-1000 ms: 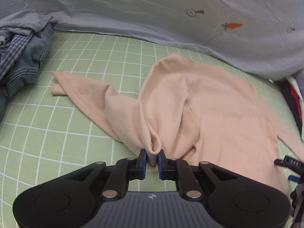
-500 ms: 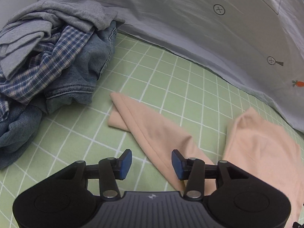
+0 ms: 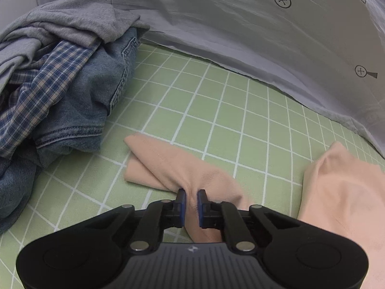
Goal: Fold clothes
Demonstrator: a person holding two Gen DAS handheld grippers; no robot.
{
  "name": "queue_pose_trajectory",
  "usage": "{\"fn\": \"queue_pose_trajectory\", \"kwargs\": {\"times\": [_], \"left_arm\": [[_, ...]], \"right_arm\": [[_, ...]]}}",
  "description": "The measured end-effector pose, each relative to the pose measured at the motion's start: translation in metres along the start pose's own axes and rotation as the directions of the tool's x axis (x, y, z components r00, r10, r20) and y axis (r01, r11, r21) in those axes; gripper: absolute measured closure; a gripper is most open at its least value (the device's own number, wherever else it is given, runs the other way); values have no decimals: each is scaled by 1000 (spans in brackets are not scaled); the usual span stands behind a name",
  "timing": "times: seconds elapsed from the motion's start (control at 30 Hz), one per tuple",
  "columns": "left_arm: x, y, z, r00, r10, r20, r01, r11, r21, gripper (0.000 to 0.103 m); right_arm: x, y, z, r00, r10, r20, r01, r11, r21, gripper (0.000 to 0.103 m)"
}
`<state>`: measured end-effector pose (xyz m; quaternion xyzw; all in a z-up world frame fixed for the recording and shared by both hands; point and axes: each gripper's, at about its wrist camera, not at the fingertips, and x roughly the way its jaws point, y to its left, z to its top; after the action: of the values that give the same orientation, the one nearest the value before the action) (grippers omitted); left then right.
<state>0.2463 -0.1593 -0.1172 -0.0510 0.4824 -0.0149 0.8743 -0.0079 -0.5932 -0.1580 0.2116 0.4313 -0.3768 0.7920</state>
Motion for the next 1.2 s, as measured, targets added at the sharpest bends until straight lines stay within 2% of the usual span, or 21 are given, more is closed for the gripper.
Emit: {"fn": "queue_pose_trajectory", "kwargs": {"times": [0.13, 0.2, 0.33, 0.47, 0.57, 0.7, 0.73, 0.83, 0.97, 1.1, 1.17, 1.2], "left_arm": [[-8, 2, -6, 1000, 21, 21, -20, 1000, -6, 94], [-24, 12, -18, 998, 42, 36, -41, 999, -18, 94], [-67, 38, -58, 994, 87, 61, -82, 993, -82, 93], [-102, 61, -109, 996, 81, 41, -73, 984, -165, 93], [-120, 67, -144, 998, 65, 2, -63, 982, -180, 93], [-139, 68, -175, 999, 43, -26, -46, 987, -154, 92], [-144, 69, -180, 999, 34, -24, -37, 988, -150, 89], [-156, 71, -191, 1000, 12, -18, -14, 989, -144, 88], [-166, 79, -199, 998, 53, -14, -55, 990, -129, 88], [-167, 96, -200, 996, 92, -15, -93, 982, -164, 79], [-168, 105, -201, 994, 111, -16, -112, 977, -181, 72], [-169, 110, -201, 993, 121, -16, -122, 974, -190, 64]], "right_arm": [[-4, 0, -1, 1000, 9, -23, -10, 1000, -22, 0], [-10, 3, -5, 1000, 6, -27, -8, 999, -54, 0], [-27, 5, -17, 999, 52, -8, -53, 993, -109, 0], [-43, 3, -32, 993, 116, -10, -117, 983, -143, 0], [-51, -1, -45, 989, 146, -23, -147, 974, -170, 0], [-57, -8, -60, 985, 164, -58, -172, 966, -191, 0], [-57, -10, -64, 984, 167, -65, -176, 965, -196, 0], [-60, -13, -73, 981, 173, -83, -187, 960, -209, 0], [-66, -12, -86, 982, 170, -87, -186, 953, -239, 0], [-72, -10, -98, 984, 162, -75, -176, 947, -270, 0], [-75, -10, -102, 984, 161, -71, -174, 948, -266, 0], [-76, -10, -104, 985, 160, -70, -173, 949, -264, 0]]}}
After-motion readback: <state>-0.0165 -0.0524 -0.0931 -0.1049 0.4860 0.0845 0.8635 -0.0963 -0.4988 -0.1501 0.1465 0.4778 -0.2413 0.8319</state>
